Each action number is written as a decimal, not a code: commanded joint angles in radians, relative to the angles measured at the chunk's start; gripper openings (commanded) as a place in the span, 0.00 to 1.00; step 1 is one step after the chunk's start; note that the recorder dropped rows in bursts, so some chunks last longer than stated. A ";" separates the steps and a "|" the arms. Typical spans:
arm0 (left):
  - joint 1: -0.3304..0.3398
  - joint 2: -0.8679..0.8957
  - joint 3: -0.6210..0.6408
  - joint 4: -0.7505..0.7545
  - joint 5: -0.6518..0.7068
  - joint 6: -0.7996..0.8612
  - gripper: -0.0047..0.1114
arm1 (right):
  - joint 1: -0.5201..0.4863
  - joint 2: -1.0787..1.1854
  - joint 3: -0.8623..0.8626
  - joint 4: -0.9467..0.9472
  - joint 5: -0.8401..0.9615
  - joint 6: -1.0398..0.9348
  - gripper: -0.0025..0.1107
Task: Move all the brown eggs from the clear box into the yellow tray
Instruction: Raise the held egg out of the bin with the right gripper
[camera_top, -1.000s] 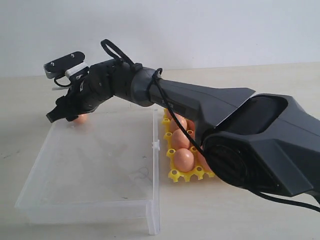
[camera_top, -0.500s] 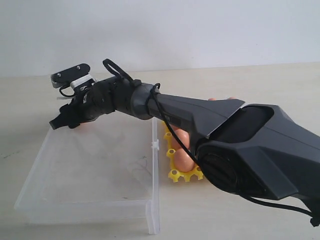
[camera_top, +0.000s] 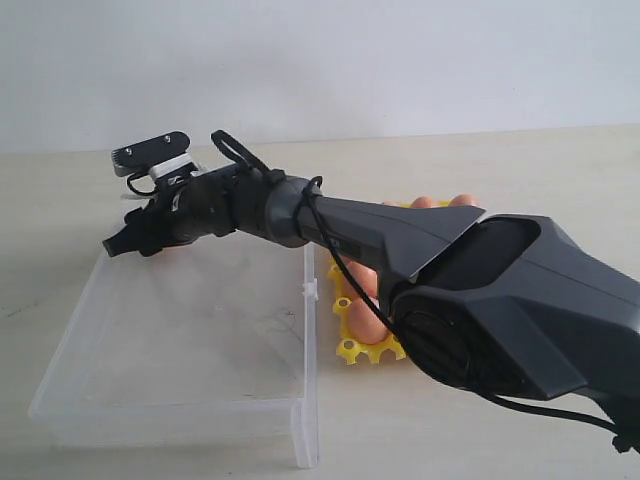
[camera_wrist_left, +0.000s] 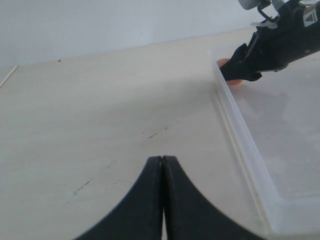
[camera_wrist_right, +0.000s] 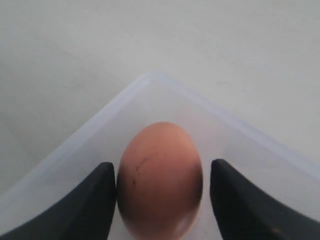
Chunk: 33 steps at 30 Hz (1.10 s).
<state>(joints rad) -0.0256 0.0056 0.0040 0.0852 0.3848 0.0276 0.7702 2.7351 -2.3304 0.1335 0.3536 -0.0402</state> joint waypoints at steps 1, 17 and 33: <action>-0.005 -0.006 -0.004 -0.005 -0.006 -0.003 0.04 | -0.005 0.012 0.000 0.000 -0.019 0.008 0.50; -0.005 -0.006 -0.004 -0.005 -0.006 -0.003 0.04 | -0.005 0.023 0.000 0.047 -0.073 0.008 0.53; -0.005 -0.006 -0.004 -0.005 -0.006 -0.003 0.04 | -0.005 0.034 0.000 0.051 -0.082 0.018 0.02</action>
<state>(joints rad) -0.0256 0.0056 0.0040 0.0852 0.3848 0.0276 0.7702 2.7712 -2.3304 0.1865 0.2625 -0.0273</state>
